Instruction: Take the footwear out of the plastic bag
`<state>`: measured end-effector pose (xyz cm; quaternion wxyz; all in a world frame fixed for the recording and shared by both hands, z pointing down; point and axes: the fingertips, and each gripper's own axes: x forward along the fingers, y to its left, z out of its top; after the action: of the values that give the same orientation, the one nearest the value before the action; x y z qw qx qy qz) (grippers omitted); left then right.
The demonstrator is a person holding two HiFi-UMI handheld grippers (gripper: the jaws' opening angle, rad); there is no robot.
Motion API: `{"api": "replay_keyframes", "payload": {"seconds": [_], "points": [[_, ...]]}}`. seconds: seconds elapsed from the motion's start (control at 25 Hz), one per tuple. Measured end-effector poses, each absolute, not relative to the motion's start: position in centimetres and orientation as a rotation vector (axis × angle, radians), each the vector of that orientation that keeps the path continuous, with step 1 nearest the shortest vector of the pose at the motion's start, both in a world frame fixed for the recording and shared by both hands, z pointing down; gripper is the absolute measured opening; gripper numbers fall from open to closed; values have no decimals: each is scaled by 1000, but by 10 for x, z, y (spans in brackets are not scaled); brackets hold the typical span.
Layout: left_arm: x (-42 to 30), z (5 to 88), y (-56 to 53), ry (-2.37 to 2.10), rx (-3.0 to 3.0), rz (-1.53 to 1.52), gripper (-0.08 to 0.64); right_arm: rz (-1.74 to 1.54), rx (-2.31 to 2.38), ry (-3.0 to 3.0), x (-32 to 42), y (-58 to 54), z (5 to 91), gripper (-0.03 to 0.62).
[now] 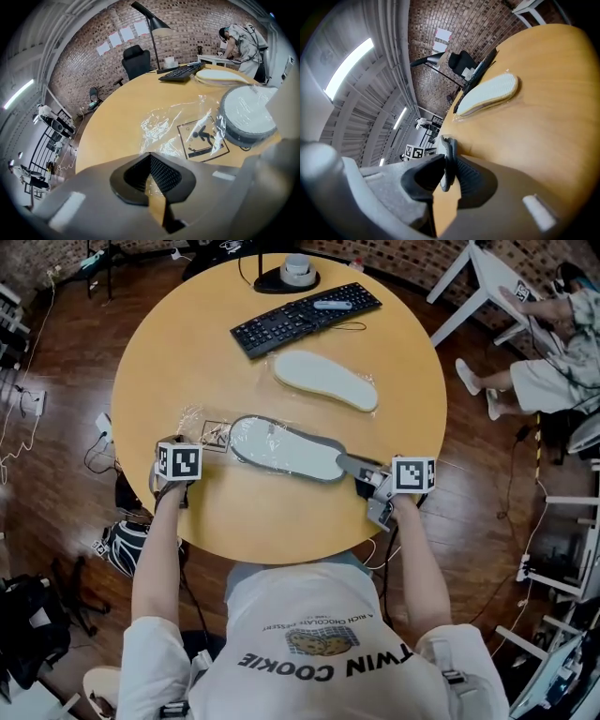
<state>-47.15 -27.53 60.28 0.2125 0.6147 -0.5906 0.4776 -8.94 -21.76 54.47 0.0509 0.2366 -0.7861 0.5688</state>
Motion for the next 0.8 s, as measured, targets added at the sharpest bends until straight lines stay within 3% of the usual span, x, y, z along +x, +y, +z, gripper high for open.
{"api": "replay_keyframes", "payload": {"seconds": [0.8], "points": [[-470,602,-276,-1655,1671,1346,-2,1718,958,-2516,2,-201,502,64]]}}
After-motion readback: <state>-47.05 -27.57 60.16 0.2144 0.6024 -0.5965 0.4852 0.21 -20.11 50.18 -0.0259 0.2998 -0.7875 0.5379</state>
